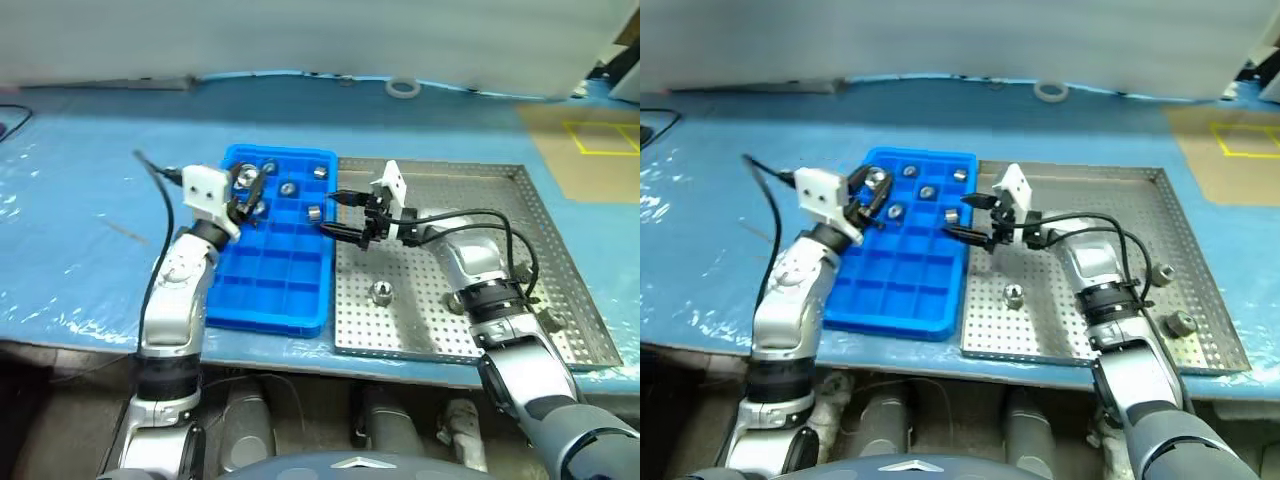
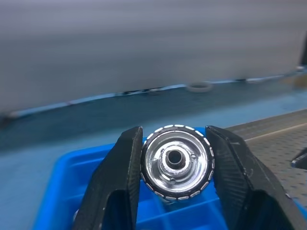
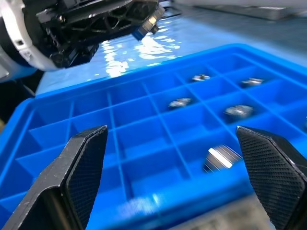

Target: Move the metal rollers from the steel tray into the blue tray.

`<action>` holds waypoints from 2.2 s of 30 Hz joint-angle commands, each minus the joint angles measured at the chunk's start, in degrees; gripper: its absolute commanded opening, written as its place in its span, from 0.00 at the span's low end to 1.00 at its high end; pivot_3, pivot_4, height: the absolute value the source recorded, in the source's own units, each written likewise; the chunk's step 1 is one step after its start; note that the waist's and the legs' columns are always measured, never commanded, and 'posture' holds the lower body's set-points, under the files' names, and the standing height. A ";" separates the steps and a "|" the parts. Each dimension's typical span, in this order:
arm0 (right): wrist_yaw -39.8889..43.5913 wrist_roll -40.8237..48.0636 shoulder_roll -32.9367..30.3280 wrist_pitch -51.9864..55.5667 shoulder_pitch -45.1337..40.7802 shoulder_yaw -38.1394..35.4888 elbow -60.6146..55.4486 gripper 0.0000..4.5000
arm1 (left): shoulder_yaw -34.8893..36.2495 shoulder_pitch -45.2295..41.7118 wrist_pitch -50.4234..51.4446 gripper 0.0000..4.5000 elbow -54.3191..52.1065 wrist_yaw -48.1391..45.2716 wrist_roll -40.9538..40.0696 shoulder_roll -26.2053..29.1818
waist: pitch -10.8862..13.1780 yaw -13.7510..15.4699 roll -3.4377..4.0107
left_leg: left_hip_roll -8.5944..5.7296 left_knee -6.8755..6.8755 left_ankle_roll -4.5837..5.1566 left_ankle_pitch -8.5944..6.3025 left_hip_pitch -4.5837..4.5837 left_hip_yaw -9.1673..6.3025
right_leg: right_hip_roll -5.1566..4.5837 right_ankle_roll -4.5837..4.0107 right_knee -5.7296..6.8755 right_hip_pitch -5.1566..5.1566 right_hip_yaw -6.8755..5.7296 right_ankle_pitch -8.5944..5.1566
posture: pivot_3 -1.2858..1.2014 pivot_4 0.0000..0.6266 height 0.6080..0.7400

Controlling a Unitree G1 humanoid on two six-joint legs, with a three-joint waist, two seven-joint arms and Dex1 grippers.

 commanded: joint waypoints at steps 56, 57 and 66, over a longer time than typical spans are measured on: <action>-10.78 5.15 -21.84 18.19 36.64 -19.50 -41.52 1.00 | -28.90 -32.02 -8.84 0.86 50.07 -56.69 -4.02 6.91 | -0.05 -7.97 0.08 | -0.16 -0.30 -0.29 0.18 0.55 0.28 | 0.29 0.04 0.07 -0.03 0.77 0.00 | 0.31 0.24 1.00; -11.34 5.55 -21.75 18.69 37.32 -20.00 -42.55 1.00 | -29.60 -32.62 -9.91 0.86 51.52 -57.24 -2.99 6.22 | -0.05 -8.14 0.08 | -0.19 -0.30 -0.26 0.16 0.53 0.28 | 0.29 0.05 0.05 -0.02 0.77 0.00 | 0.30 0.24 1.00; -14.71 7.15 -21.35 20.24 40.48 -21.72 -46.88 1.00 | -34.46 -34.57 -18.92 0.86 60.84 -59.79 5.42 2.40 | -0.12 -9.52 0.16 | -0.29 -0.10 0.03 -0.02 0.51 0.28 | 0.24 0.08 -0.14 0.20 0.78 -0.01 | 0.28 0.24 1.00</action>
